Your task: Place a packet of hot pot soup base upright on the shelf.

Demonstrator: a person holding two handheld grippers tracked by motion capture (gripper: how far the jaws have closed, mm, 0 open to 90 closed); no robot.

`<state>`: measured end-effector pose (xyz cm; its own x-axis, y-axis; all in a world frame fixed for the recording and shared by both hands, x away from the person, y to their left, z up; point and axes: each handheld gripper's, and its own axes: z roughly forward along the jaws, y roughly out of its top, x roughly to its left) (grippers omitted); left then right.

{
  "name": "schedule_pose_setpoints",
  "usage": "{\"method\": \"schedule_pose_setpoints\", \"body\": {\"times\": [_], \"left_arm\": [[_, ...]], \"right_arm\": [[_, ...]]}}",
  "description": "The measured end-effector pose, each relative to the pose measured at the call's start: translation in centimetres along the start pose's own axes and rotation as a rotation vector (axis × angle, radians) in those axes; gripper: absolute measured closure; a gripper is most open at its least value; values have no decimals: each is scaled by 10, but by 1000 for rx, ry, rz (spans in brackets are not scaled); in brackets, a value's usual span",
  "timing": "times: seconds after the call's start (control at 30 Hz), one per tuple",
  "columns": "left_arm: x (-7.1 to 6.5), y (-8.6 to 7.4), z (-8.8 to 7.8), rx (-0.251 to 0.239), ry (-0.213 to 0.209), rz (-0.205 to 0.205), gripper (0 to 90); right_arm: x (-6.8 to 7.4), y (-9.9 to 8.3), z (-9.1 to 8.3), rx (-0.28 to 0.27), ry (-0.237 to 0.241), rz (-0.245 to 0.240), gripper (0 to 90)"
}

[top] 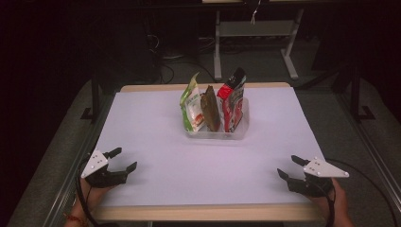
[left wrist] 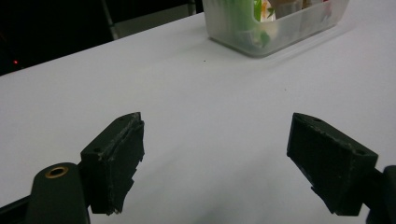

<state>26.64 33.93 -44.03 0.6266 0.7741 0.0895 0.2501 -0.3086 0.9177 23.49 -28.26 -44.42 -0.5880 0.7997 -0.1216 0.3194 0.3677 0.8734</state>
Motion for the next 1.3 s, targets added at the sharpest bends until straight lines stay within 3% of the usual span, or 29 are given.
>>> {"method": "schedule_pose_setpoints", "body": {"times": [0.53,1.3], "left_arm": [[-5,-2,-6,-13,22,-23,176],[-9,1,-9,-33,8,-1,177]], "right_arm": [[1,1,2,0,8,-8,296],[2,1,-1,-2,-6,-5,296]]}}
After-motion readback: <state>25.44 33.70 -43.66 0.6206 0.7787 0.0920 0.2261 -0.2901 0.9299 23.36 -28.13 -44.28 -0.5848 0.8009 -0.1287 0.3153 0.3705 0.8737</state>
